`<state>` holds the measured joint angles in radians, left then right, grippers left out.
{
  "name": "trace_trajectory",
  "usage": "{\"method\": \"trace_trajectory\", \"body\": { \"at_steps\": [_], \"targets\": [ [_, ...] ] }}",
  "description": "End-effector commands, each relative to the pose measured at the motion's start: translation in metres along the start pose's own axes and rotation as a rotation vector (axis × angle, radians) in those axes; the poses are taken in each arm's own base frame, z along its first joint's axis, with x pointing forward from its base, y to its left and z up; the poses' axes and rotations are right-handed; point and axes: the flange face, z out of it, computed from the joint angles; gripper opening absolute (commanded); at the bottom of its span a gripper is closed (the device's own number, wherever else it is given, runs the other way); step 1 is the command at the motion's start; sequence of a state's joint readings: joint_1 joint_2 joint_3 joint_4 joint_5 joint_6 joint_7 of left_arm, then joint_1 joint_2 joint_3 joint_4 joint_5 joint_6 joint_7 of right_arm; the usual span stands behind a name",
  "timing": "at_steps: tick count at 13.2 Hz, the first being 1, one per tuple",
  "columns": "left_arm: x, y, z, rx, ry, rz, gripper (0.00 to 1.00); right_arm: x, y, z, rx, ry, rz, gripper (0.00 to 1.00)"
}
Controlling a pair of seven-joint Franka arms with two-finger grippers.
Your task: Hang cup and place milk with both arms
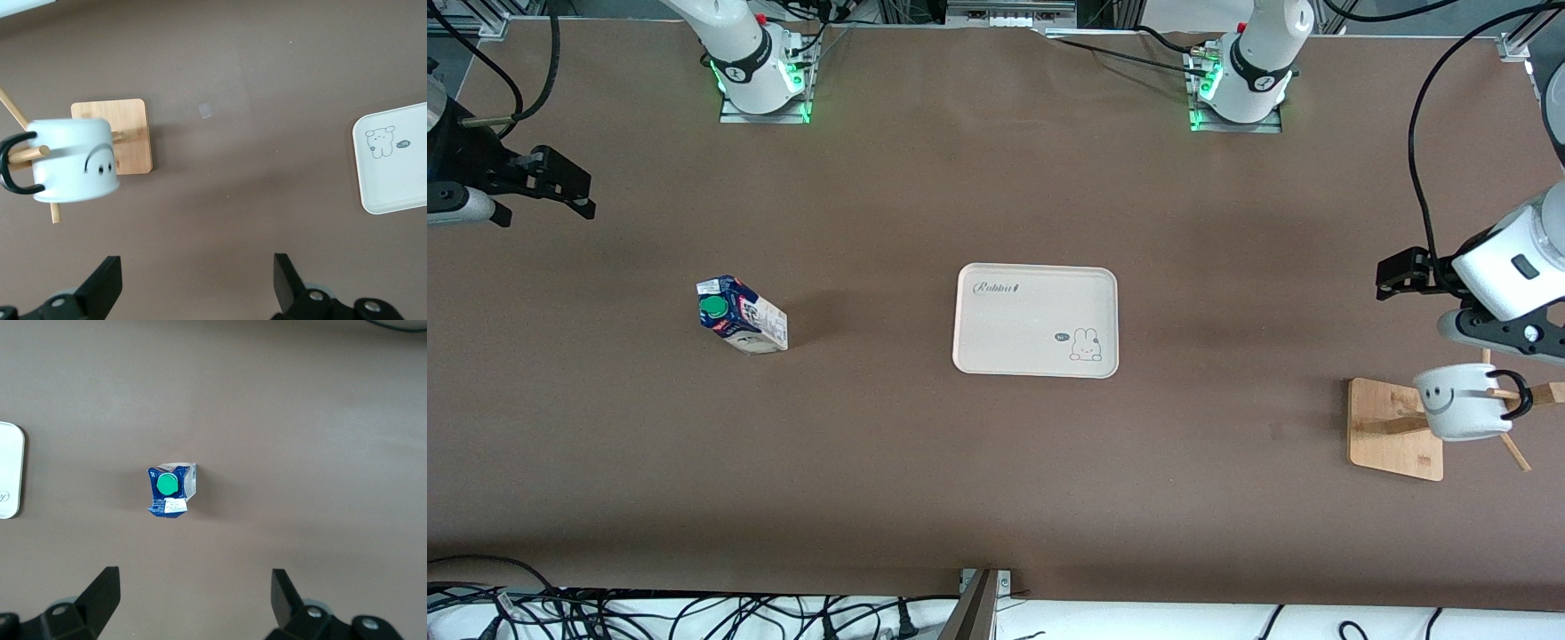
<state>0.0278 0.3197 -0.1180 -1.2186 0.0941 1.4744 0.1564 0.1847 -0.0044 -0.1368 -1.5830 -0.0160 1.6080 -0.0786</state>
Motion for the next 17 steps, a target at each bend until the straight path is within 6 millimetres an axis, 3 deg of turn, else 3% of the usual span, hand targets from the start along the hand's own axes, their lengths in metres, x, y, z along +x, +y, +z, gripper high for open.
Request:
{"method": "trace_trajectory", "body": {
  "at_steps": [1,3,5,7,13,17],
  "targets": [
    [-0.044,0.029,-0.01,0.03,0.071,-0.005,1.0,0.001,-0.001,-0.003,0.037,0.004,0.017,1.0],
    [-0.074,0.032,0.001,0.032,0.123,-0.02,1.0,-0.001,-0.003,-0.005,0.038,0.001,0.014,1.0],
    [-0.087,0.034,0.01,0.018,0.127,-0.061,1.0,-0.001,-0.003,-0.005,0.036,0.001,0.013,1.0],
    [-0.086,0.023,0.008,-0.015,0.127,-0.104,1.0,-0.002,-0.006,-0.004,0.037,-0.007,0.0,1.0],
    [-0.083,0.028,0.001,-0.008,0.093,-0.092,1.0,-0.002,-0.015,-0.005,0.037,-0.005,-0.021,1.0],
    [-0.076,0.021,0.002,-0.013,0.06,-0.096,1.0,0.001,-0.015,-0.003,0.039,0.0,-0.009,1.0]
  ]
}}
